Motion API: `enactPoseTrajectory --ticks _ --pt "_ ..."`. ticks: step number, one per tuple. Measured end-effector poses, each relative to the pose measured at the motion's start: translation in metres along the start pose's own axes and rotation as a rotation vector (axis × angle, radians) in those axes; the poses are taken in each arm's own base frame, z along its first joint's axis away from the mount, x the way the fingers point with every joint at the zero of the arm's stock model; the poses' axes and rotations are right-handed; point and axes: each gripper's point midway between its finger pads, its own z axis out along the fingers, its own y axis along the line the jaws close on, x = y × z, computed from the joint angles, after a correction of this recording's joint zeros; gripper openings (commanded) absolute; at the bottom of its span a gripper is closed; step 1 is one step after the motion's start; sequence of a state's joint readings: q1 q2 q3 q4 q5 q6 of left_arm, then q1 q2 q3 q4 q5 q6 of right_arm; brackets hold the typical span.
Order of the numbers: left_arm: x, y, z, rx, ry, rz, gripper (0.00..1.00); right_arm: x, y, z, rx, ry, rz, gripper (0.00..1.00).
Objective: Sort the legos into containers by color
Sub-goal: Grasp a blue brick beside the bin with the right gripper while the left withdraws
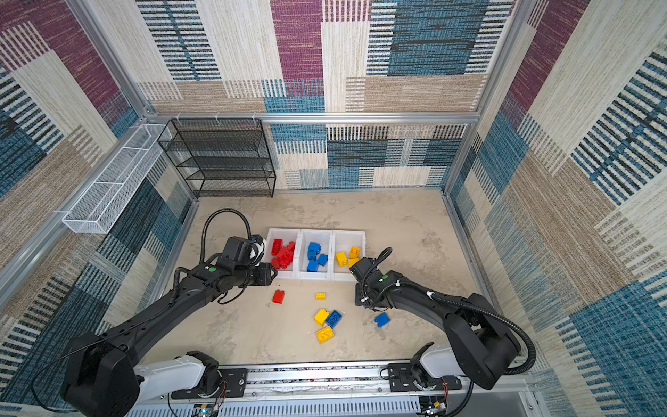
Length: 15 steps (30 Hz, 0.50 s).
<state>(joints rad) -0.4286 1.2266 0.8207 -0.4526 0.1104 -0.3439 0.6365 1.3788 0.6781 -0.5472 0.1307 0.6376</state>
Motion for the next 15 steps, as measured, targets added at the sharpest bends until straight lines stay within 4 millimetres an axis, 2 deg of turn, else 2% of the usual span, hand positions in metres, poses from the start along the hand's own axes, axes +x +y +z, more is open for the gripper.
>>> enactPoseTrajectory --ticks 8,15 --pt "0.0009 -0.0011 -0.0006 0.003 -0.001 -0.002 0.5 0.0031 -0.0004 0.0055 0.01 0.011 -0.006 0.37" --pt "0.0015 -0.0016 -0.0011 0.004 -0.002 0.0 0.5 0.0025 -0.0016 0.0015 0.008 0.0 -0.005 0.33"
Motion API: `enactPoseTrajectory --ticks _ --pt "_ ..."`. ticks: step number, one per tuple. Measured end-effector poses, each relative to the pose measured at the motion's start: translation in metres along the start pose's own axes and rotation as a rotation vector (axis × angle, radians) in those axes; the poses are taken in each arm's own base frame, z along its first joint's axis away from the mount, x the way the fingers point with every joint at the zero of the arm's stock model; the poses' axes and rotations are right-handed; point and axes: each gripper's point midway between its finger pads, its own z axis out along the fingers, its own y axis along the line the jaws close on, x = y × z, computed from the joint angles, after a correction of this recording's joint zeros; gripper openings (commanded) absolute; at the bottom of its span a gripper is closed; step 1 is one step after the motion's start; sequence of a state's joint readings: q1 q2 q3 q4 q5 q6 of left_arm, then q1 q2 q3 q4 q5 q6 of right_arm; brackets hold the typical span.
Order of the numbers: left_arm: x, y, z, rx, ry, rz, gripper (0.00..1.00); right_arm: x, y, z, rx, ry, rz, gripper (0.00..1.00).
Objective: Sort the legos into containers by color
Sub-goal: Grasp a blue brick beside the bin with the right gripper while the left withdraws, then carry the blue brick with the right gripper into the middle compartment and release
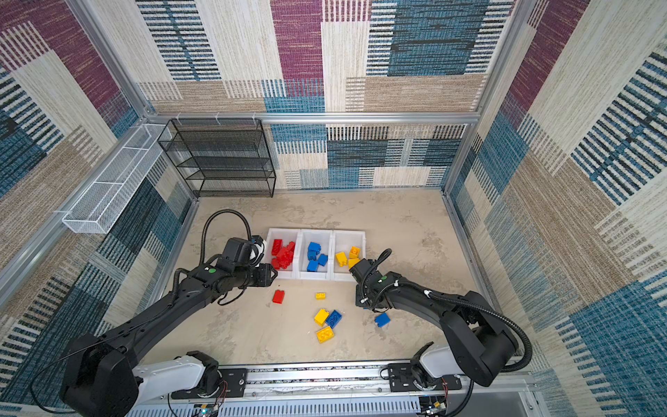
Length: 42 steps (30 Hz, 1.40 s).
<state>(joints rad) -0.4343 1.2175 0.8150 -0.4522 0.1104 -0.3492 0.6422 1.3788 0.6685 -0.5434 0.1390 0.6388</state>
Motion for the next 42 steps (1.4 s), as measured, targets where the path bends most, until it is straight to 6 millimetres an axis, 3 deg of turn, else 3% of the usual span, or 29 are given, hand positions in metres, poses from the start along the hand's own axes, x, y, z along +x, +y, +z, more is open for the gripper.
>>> enactPoseTrajectory --ticks 5,11,15,22,26,33,42 --pt "0.0 0.0 -0.001 0.001 -0.003 0.0 0.5 -0.013 0.008 -0.017 -0.023 -0.028 0.005 0.33" --pt "0.0 -0.001 -0.004 0.005 -0.012 -0.004 0.5 -0.073 0.05 -0.065 -0.13 -0.164 0.001 0.33" --pt "0.001 0.0 -0.006 0.007 -0.018 -0.01 0.5 -0.114 0.08 -0.081 -0.178 -0.231 -0.035 0.33" --pt "0.009 0.001 -0.009 0.013 -0.024 -0.021 0.5 -0.164 0.138 -0.072 -0.233 -0.269 -0.126 0.33" --pt "0.015 0.002 -0.012 0.017 -0.026 -0.037 0.5 -0.172 0.158 -0.053 -0.242 -0.257 -0.17 0.33" --pt "0.026 0.005 -0.013 0.017 -0.022 -0.063 0.5 -0.167 0.163 -0.019 -0.211 -0.203 -0.198 0.36" --pt "0.033 0.007 -0.011 0.014 -0.009 -0.084 0.5 -0.173 0.168 -0.019 -0.214 -0.214 -0.203 0.53"
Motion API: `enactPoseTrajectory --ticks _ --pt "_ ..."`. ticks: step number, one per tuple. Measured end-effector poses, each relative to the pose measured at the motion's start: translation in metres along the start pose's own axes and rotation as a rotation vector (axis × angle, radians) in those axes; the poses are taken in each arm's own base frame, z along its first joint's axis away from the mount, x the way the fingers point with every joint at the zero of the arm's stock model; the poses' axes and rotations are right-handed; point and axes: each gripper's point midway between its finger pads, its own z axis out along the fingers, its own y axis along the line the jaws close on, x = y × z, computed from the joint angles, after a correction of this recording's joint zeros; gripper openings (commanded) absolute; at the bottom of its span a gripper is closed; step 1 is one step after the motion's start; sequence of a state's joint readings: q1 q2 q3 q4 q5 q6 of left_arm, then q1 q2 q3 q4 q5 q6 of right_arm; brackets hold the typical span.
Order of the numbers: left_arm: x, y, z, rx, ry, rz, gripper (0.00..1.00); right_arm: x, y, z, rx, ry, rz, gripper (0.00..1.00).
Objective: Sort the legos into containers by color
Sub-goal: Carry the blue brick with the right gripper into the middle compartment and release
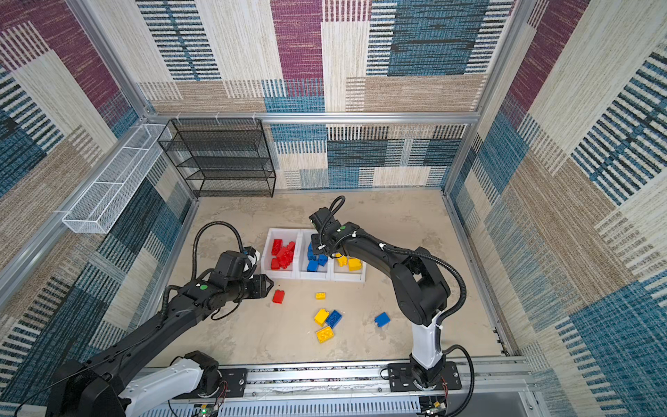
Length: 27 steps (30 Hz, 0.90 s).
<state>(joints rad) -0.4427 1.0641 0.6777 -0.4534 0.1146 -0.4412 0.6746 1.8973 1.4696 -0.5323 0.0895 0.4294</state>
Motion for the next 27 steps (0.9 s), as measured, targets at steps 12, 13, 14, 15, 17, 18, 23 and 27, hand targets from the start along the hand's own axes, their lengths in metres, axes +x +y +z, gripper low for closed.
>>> enactPoseTrajectory --ticks 12,13,14,15,17,18,23,27 --pt "0.008 0.001 0.003 -0.003 0.019 0.002 0.51 -0.003 0.0 -0.015 -0.012 -0.025 0.004 0.56" --pt "0.009 0.001 0.004 -0.003 0.022 0.003 0.5 -0.004 0.0 -0.017 -0.014 -0.028 0.004 0.56" --pt "0.01 0.002 0.004 -0.005 0.024 0.003 0.51 -0.004 0.0 -0.019 -0.015 -0.031 0.008 0.56" --pt "0.011 0.002 0.005 -0.006 0.028 0.003 0.51 -0.004 0.0 -0.021 -0.017 -0.035 0.01 0.57" --pt "0.014 0.004 0.008 -0.013 0.043 0.003 0.51 -0.005 0.0 -0.026 -0.021 -0.041 0.013 0.57" --pt "0.016 0.004 0.01 -0.015 0.053 0.005 0.51 -0.005 -0.001 -0.029 -0.023 -0.045 0.019 0.57" --pt "0.03 0.004 0.024 -0.033 0.123 0.024 0.51 0.0 -0.004 -0.046 -0.035 -0.064 0.034 0.58" --pt "0.04 -0.002 0.038 -0.044 0.187 0.057 0.52 0.004 -0.008 -0.062 -0.044 -0.081 0.051 0.59"
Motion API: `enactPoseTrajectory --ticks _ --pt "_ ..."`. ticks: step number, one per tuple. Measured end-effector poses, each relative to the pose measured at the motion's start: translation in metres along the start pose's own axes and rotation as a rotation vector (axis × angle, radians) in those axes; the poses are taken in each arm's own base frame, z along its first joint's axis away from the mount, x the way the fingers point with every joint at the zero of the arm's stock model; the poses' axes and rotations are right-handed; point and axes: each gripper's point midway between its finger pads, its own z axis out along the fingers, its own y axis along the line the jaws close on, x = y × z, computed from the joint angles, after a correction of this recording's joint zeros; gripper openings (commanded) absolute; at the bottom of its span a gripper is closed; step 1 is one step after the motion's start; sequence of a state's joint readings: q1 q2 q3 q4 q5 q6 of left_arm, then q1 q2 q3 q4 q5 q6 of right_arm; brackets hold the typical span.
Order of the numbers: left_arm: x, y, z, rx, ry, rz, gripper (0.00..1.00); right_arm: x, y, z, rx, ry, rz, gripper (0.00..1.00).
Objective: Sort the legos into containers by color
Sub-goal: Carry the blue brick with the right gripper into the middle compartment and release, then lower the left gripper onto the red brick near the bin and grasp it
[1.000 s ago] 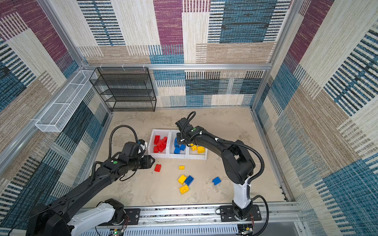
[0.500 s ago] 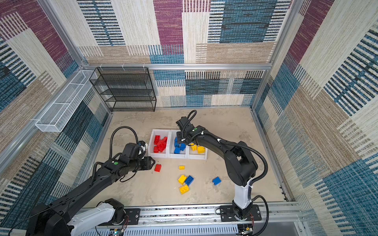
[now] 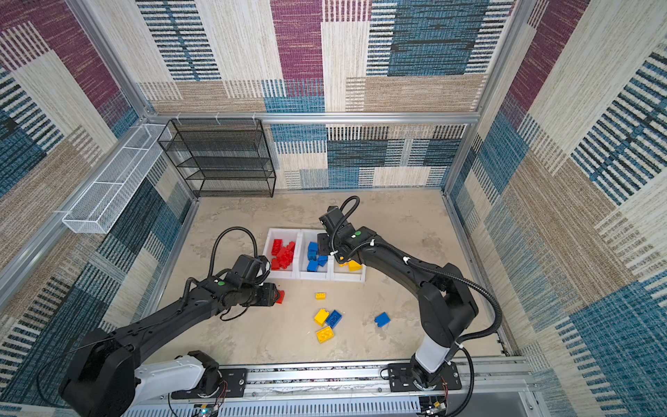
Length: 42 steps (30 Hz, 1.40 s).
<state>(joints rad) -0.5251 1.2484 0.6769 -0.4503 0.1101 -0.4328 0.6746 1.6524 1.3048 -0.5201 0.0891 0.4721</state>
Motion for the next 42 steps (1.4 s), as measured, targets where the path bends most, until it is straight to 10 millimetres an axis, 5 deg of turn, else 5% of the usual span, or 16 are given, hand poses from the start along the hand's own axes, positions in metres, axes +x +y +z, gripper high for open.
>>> enactPoseTrajectory --ticks 9,22,25,34,42 --pt "-0.004 -0.009 0.025 -0.042 0.071 0.078 0.52 0.019 -0.018 -0.022 0.015 -0.009 0.046 0.59" --pt "-0.022 -0.017 0.046 -0.118 0.052 0.185 0.47 0.029 -0.031 -0.03 0.034 -0.013 0.094 0.59" --pt "-0.008 -0.012 0.053 -0.15 0.11 0.205 0.41 0.031 -0.032 -0.029 0.036 -0.009 0.097 0.59" --pt "-0.009 -0.008 0.055 -0.206 0.107 0.233 0.24 0.036 -0.035 -0.029 0.042 -0.001 0.108 0.59" --pt "-0.007 -0.017 0.048 -0.175 0.105 0.248 0.33 0.037 -0.037 -0.032 0.04 -0.006 0.113 0.59"
